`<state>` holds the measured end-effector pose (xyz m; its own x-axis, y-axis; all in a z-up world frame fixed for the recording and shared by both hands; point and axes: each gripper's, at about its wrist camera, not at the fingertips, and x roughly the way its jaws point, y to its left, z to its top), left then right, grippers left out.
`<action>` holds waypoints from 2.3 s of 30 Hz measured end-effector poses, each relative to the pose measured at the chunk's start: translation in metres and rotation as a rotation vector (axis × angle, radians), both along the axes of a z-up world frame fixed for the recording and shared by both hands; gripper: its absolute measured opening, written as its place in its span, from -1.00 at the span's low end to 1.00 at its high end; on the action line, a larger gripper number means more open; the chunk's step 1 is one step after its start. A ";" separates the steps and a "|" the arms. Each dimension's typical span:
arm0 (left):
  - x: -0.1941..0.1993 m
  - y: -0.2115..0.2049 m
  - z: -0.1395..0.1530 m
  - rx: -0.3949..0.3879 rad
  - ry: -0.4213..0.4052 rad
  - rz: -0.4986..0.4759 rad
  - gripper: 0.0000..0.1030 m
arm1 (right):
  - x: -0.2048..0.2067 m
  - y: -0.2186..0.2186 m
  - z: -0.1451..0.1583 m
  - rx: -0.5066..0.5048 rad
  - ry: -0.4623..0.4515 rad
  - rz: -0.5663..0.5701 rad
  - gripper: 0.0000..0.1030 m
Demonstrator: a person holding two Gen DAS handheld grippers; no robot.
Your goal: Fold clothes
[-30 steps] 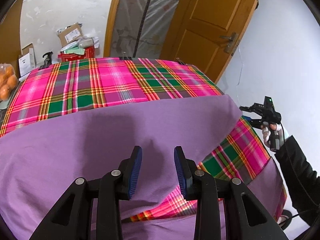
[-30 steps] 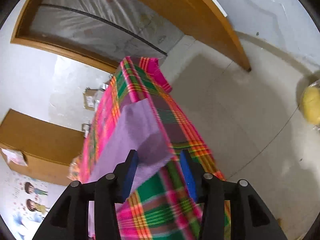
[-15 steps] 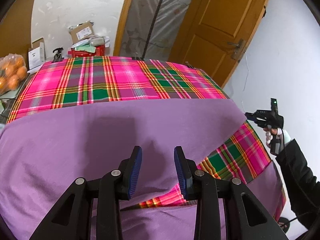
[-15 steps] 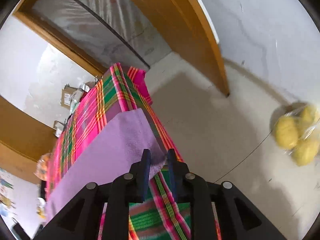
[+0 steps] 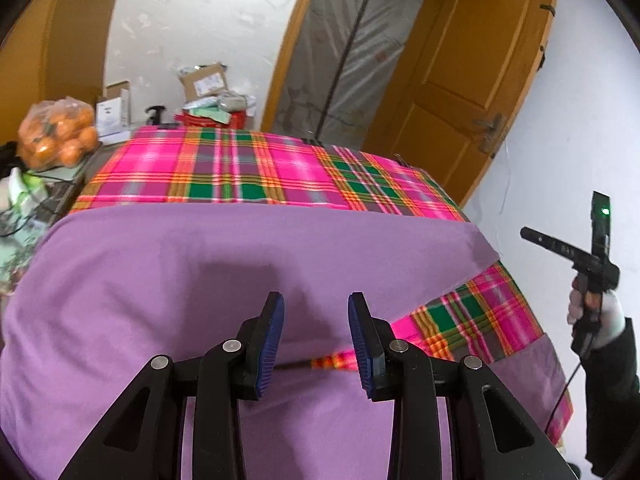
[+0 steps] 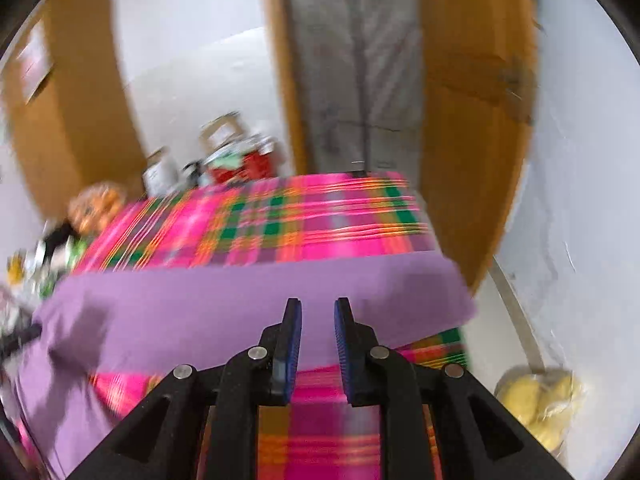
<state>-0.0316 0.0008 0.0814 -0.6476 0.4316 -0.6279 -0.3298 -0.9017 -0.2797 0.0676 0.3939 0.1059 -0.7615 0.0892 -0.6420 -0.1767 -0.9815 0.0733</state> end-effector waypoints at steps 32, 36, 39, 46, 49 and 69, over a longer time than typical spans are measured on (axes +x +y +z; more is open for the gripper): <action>0.019 -0.086 -0.031 -0.148 0.001 0.181 -0.33 | 0.015 -0.199 -0.026 0.072 -0.080 0.289 -0.64; 0.022 -0.080 -0.040 -0.147 -0.013 0.184 -0.33 | 0.010 -0.201 -0.038 0.061 -0.094 0.312 -0.64; 0.025 -0.077 -0.045 -0.149 -0.023 0.188 -0.33 | 0.008 -0.204 -0.049 0.031 -0.117 0.341 -0.64; 0.033 -0.071 -0.058 -0.155 -0.046 0.197 -0.33 | 0.002 -0.221 -0.065 -0.067 -0.163 0.468 -0.64; 0.036 -0.071 -0.063 -0.156 -0.057 0.206 -0.33 | -0.004 -0.242 -0.070 -0.113 -0.177 0.564 -0.64; 0.055 -0.111 -0.072 -0.120 -0.091 0.287 -0.33 | -0.074 -0.272 -0.103 -0.233 -0.268 0.571 -0.93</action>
<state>0.0233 -0.1101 0.0091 -0.6713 0.1588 -0.7240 -0.0354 -0.9825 -0.1827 -0.0063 0.1220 0.0032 -0.4597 -0.4444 -0.7688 0.3243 -0.8900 0.3205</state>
